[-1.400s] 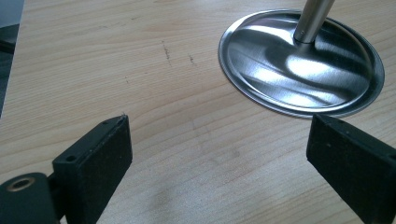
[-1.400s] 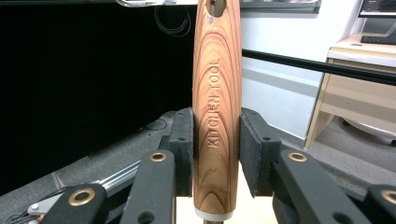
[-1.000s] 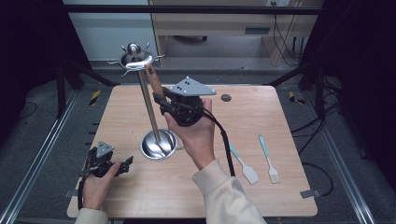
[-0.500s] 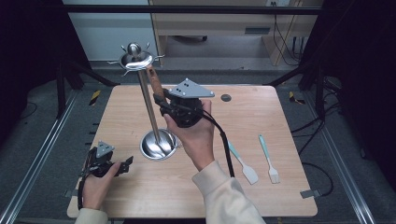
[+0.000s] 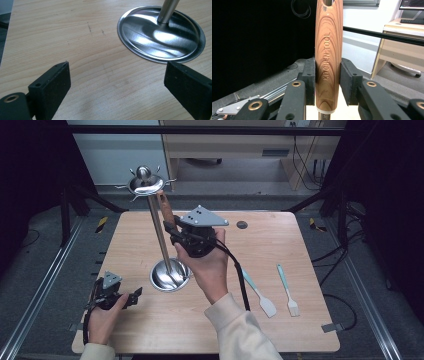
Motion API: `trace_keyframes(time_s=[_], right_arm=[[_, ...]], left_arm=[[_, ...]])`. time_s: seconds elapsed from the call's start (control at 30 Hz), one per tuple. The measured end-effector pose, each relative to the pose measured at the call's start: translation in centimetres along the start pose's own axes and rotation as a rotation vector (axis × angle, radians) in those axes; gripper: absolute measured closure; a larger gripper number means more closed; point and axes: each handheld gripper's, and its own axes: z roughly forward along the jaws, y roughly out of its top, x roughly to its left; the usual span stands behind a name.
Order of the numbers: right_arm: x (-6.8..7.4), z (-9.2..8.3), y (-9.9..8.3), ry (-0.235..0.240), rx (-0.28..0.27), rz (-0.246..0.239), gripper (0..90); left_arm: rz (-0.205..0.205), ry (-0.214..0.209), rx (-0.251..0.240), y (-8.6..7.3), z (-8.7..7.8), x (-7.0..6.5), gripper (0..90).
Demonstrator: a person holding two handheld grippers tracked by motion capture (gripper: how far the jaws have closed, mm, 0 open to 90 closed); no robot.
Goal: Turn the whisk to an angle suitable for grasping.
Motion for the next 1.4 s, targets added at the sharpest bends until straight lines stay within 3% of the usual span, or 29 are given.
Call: trace_keyframes(time_s=[1.4], right_arm=[[0.12,0.30,0.22,-0.001,0.031,-0.011,66.5]], left_arm=[[0.000,-0.003,0.001,0.03,0.00,0.00,6.9]])
